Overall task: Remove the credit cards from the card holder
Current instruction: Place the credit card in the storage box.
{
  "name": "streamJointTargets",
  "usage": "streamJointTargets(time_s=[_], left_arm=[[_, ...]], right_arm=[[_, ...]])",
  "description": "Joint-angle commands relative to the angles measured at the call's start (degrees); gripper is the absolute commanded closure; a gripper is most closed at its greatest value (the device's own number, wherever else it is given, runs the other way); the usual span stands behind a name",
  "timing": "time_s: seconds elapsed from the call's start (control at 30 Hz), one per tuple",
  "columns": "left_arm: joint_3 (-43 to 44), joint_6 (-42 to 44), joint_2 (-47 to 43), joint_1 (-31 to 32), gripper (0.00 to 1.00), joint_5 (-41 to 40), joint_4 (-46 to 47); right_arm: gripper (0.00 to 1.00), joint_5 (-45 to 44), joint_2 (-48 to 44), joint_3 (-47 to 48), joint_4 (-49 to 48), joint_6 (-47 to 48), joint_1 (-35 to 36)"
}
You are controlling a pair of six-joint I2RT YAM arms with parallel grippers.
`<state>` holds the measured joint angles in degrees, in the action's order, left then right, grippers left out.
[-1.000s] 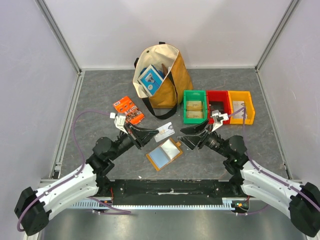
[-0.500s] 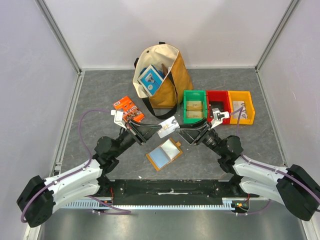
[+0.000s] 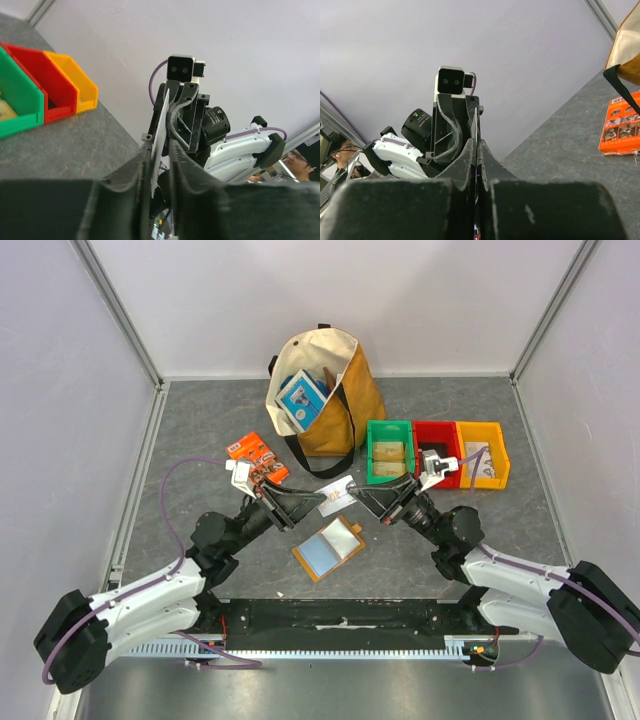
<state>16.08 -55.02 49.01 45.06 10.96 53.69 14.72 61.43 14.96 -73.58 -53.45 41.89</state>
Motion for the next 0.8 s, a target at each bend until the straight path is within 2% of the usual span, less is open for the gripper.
streamJointTargets(time_s=[0.0,0.1,0.23,0.4,0.5,0.57,0.77], left_arm=[[5.1,4.4,-4.4,-0.4,0.56,0.4,-10.2],[10.4,10.4,-7.3,-1.6,0.27,-0.6,-24.5],[16.8,15.6,-10.4,-7.6,0.09,-0.1,-39.9],[26.0,23.3,-11.3,-18.3,0.04,2.7,-63.0],[31.7,29.2,-8.9,-22.5,0.04,3.3,-73.4],[33.0,32.2,-7.8,-23.8,0.03,1.4,-77.1],[30.8,36.6,-8.9,-25.9,0.03,-3.1,-79.2]], right_arm=[[1.0,-1.4,-3.1,2.7,3.9,2.3,-0.8],[1.0,-0.5,-6.0,3.1,9.8,2.8,-3.9],[1.0,0.1,-11.3,5.9,26.4,5.8,-9.8],[1.0,-3.6,-15.2,13.7,49.9,15.7,-16.6],[1.0,-6.1,-15.2,17.5,58.4,19.9,-22.9],[1.0,-6.4,-13.8,19.8,61.7,21.5,-27.8],[1.0,-8.5,-7.5,25.3,67.5,25.8,-44.1]])
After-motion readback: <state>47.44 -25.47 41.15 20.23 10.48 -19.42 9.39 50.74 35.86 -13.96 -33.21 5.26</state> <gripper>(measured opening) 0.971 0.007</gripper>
